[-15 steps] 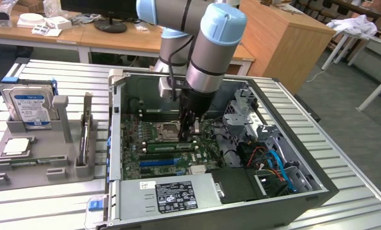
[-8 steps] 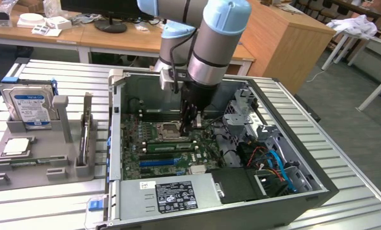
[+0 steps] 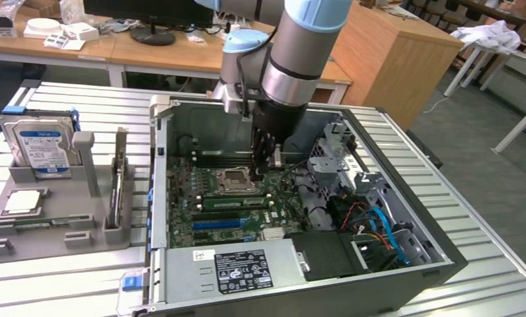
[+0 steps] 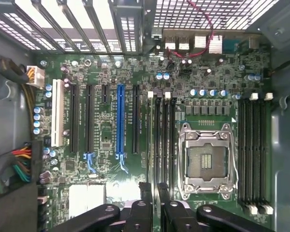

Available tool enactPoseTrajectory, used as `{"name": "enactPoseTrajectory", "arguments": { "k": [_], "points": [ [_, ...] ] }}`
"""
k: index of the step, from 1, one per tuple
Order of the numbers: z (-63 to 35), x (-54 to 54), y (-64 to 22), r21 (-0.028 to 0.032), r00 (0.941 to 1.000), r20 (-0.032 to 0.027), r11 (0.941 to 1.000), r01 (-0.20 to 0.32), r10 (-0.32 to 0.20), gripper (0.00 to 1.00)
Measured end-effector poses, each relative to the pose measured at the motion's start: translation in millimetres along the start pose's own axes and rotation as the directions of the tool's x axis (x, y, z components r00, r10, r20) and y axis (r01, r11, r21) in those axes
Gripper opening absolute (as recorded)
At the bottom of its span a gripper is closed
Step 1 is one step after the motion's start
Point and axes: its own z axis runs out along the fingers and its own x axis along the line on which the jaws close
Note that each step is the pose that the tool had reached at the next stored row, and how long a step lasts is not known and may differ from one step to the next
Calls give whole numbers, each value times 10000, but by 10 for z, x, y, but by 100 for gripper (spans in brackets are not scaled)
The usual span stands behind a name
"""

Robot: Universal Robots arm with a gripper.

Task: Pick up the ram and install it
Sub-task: 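Insert the ram into the slot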

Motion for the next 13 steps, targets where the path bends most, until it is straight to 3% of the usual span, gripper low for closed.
{"name": "enactPoseTrajectory", "arguments": {
  "k": [13],
  "points": [
    [-262,-5,10,1,10000,1,10000,0,0,19]
  ]
}}
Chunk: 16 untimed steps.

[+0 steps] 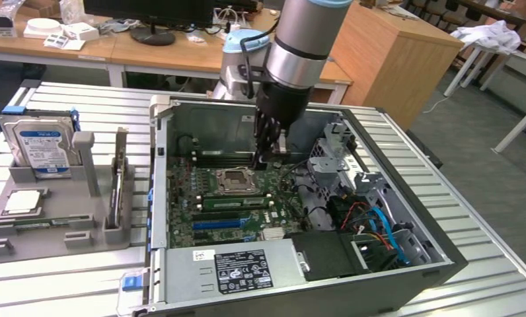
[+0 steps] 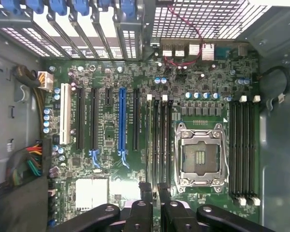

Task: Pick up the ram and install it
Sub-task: 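Insert the ram into the slot, then press down the ram until it locks into place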

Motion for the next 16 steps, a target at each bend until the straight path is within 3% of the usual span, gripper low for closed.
{"name": "enactPoseTrajectory", "arguments": {
  "k": [4,8,16],
  "points": [
    [-96,-2,4,-1,10000,-2,10000,0,0,19],
    [-360,-7,14,0,10000,0,10000,0,0,19],
    [-362,-8,14,0,10000,-1,10000,0,0,19]
  ]
}}
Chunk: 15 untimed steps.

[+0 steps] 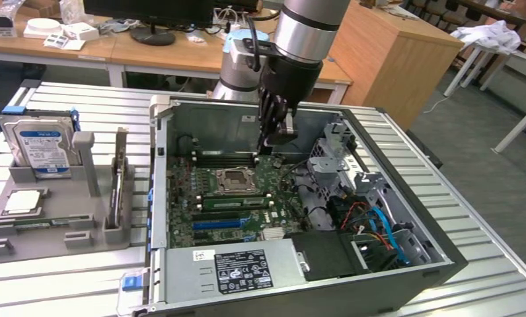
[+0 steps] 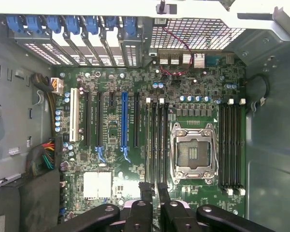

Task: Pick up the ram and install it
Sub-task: 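Press down the ram until it locks into place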

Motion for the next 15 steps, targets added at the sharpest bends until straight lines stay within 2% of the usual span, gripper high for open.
{"name": "enactPoseTrajectory", "arguments": {
  "k": [5,6,7,15],
  "points": [
    [0,0,0,0,10000,0,10000,0,0,19],
    [0,0,0,0,10000,0,10000,0,0,17],
    [0,0,0,0,10000,0,10000,0,0,11],
    [0,0,0,0,10000,0,10000,0,0,10]
  ]
}}
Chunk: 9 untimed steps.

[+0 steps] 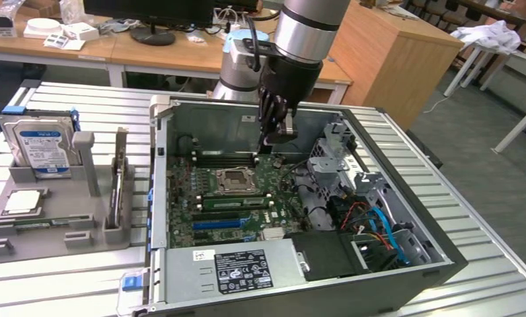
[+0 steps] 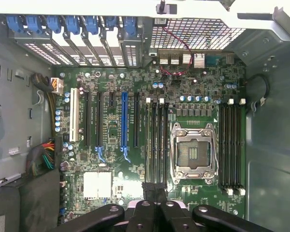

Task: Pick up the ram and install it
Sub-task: 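Press down the ram until it locks into place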

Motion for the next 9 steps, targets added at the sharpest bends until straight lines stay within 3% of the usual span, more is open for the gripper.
{"name": "enactPoseTrajectory", "arguments": {
  "k": [9],
  "points": [
    [0,0,-3,0,10000,0,10000,1,-1,10]
  ]
}}
